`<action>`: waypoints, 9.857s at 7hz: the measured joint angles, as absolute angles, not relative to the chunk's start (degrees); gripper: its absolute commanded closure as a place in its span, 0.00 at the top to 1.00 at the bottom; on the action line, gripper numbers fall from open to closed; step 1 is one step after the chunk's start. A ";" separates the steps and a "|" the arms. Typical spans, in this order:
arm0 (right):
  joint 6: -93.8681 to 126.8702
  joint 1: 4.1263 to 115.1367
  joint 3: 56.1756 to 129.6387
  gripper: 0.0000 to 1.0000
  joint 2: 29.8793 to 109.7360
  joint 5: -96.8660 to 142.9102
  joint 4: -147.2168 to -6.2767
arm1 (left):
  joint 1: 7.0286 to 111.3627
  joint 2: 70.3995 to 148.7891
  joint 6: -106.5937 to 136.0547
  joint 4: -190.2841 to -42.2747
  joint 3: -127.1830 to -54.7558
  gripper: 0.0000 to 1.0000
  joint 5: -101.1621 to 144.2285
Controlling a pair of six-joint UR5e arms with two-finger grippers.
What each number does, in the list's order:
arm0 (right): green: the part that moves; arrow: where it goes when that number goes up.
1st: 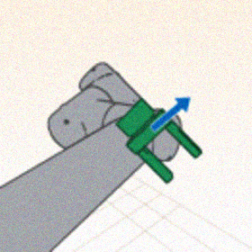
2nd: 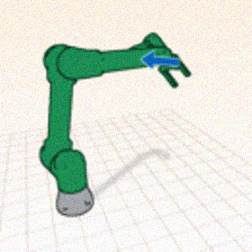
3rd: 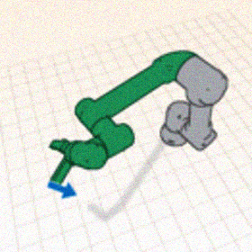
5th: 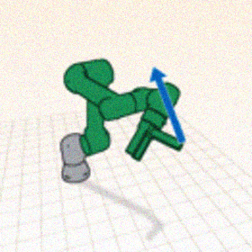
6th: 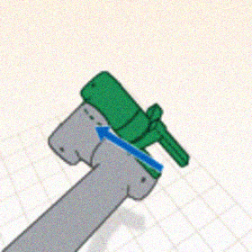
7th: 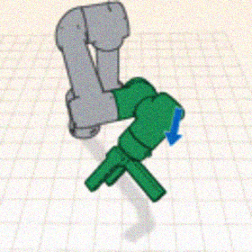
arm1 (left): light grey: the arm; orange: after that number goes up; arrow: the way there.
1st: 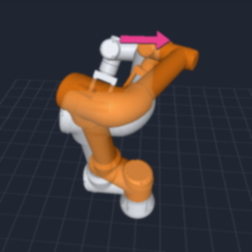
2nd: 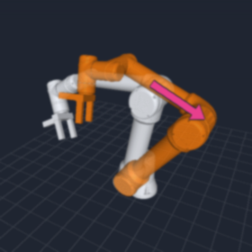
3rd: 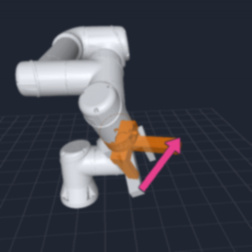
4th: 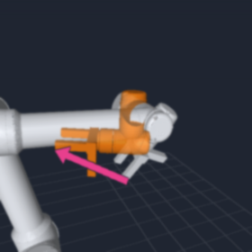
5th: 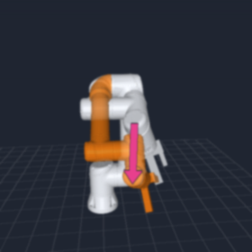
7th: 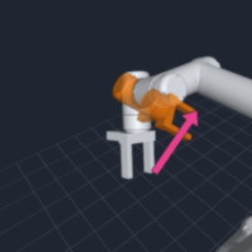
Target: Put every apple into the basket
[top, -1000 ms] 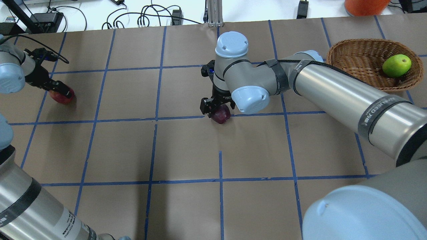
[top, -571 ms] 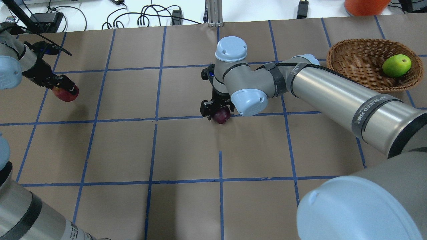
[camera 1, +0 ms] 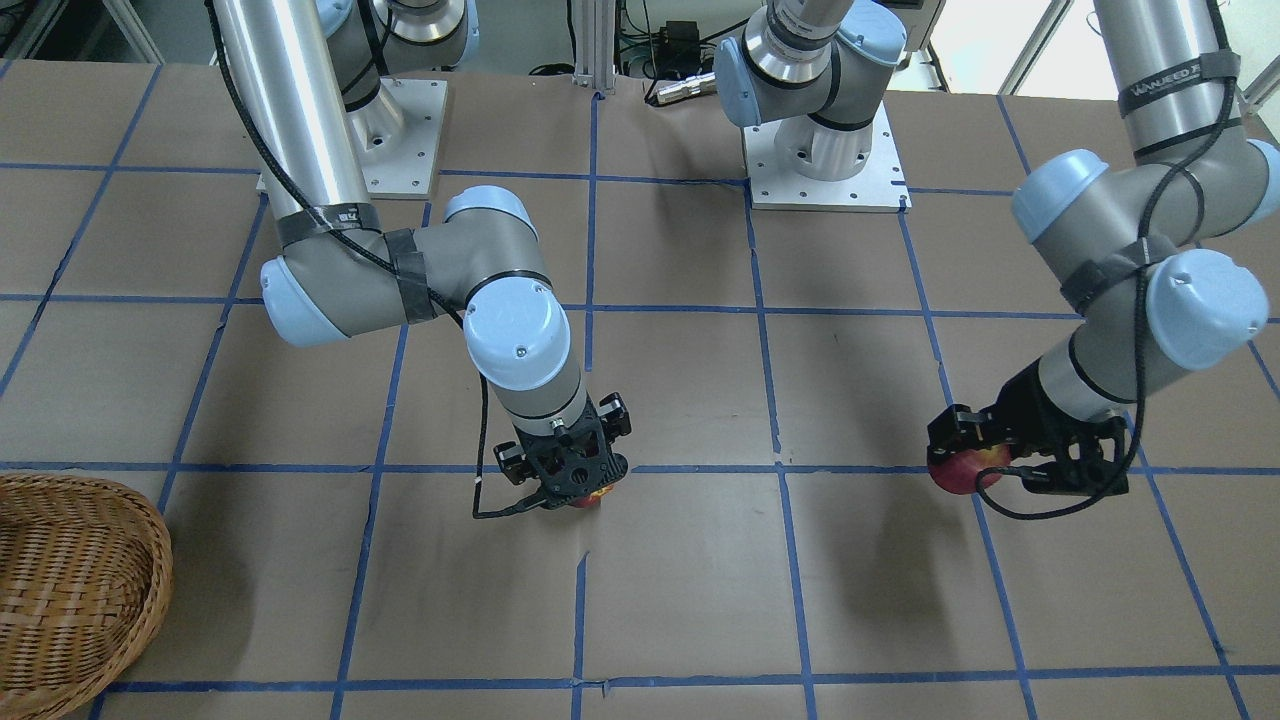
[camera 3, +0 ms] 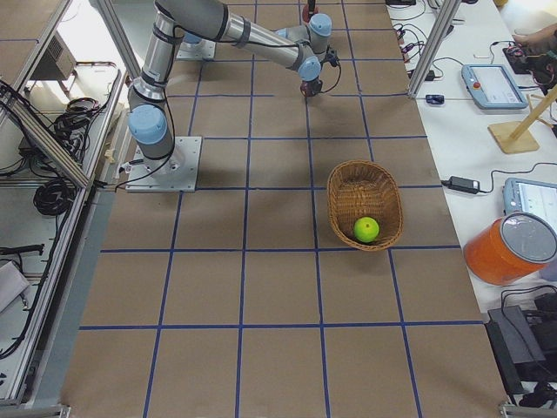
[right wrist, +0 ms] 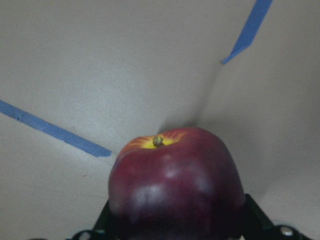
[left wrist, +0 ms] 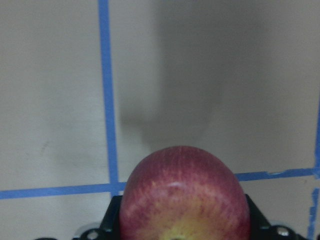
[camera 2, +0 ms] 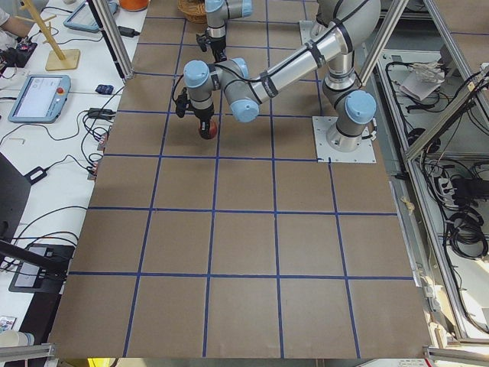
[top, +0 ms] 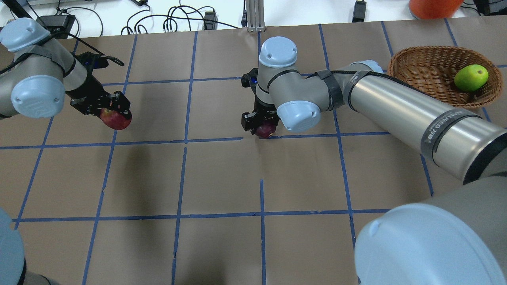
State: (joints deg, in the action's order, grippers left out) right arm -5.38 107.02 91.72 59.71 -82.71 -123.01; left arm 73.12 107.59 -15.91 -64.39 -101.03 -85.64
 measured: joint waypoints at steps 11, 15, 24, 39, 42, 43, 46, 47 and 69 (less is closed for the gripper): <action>-17.45 63.29 75.02 0.48 52.12 -93.08 -111.32 | 109.19 115.80 48.85 -42.82 -102.77 1.00 -86.15; -13.99 62.90 74.40 1.00 50.86 -93.55 -112.78 | 100.95 103.64 29.26 -73.58 -92.86 1.00 -87.26; 7.33 97.84 75.54 1.00 65.98 -83.28 -89.35 | 93.81 90.34 6.20 -93.46 -87.25 1.00 -91.75; 23.38 109.64 82.86 0.00 52.55 -80.09 -106.06 | 91.49 89.91 6.23 -92.99 -87.33 1.00 -91.48; 22.13 108.16 82.59 0.00 56.27 -83.40 -106.62 | 91.50 89.91 6.24 -92.99 -87.36 1.00 -91.49; 19.63 105.14 82.52 0.00 60.08 -83.90 -104.75 | 91.47 89.91 6.24 -92.99 -87.36 1.00 -91.50; 3.14 86.68 82.46 0.00 69.69 -88.61 -96.71 | 91.41 89.90 6.24 -92.93 -87.28 1.00 -91.45; -2.32 80.90 82.55 0.00 69.72 -90.46 -98.12 | 91.38 89.91 6.27 -92.91 -87.26 1.00 -91.47; -3.45 90.39 86.89 1.00 89.89 -92.21 -81.92 | 91.32 89.95 6.46 -92.46 -87.36 1.00 -91.55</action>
